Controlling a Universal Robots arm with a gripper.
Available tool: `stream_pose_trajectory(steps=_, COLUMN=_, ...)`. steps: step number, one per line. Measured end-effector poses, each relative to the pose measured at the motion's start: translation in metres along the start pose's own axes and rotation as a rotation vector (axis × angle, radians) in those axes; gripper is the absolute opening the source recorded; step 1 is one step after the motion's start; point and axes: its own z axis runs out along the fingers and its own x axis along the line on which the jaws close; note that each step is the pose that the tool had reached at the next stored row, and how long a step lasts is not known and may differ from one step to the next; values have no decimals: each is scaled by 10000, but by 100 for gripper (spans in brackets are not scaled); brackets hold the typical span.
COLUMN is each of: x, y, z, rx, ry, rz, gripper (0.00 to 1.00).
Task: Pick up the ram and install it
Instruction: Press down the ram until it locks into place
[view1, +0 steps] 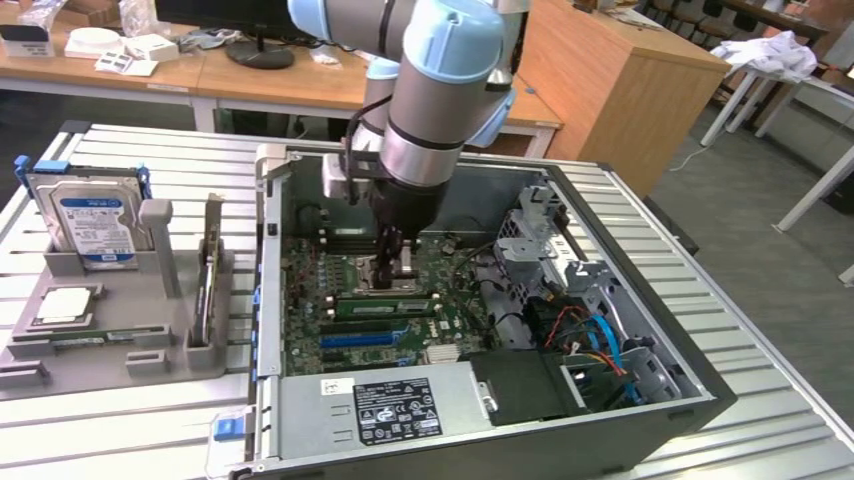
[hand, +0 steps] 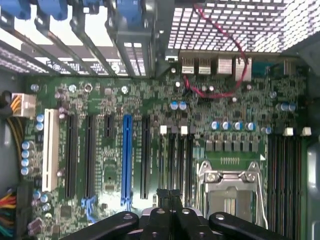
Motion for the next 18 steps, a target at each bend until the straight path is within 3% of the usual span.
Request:
stream_pose_trajectory(steps=4, x=-1, y=53, z=3, rx=0, ry=1, rz=2, gripper=11)
stream_pose_trajectory(steps=18, x=1, y=56, z=50, rx=1, ry=4, rz=1, gripper=11)
